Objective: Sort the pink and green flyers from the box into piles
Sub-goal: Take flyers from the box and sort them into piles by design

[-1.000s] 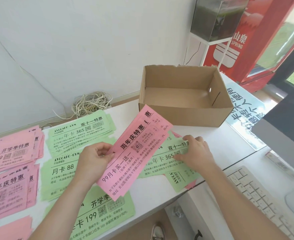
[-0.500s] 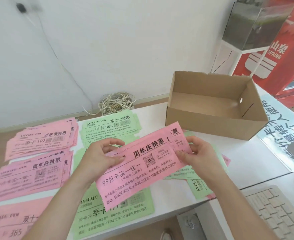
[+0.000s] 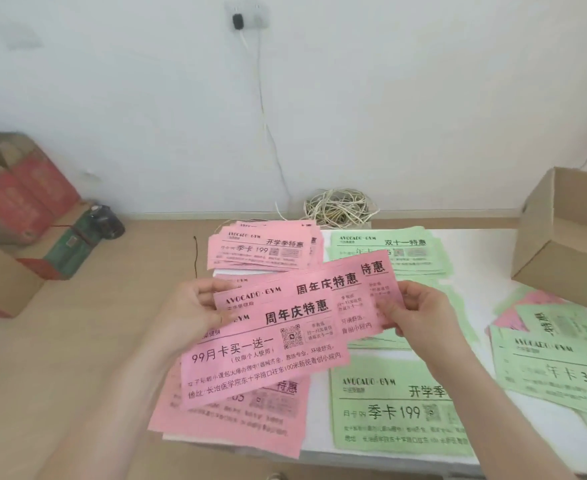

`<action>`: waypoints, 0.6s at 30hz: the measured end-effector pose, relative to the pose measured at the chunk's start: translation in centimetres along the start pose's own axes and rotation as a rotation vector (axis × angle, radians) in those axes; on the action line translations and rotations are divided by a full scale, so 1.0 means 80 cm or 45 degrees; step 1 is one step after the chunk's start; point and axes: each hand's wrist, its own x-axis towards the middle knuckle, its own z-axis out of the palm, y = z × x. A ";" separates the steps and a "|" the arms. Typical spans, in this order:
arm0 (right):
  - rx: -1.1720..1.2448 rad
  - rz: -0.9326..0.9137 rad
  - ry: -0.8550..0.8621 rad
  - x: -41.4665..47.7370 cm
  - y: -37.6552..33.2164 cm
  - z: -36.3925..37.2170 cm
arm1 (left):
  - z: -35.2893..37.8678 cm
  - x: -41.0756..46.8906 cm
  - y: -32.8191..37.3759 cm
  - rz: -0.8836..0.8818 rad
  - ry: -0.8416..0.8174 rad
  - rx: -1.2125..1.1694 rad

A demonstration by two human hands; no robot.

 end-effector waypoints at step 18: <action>-0.044 0.195 0.351 0.001 0.012 0.167 | -0.191 0.096 -0.100 -0.015 0.282 -0.528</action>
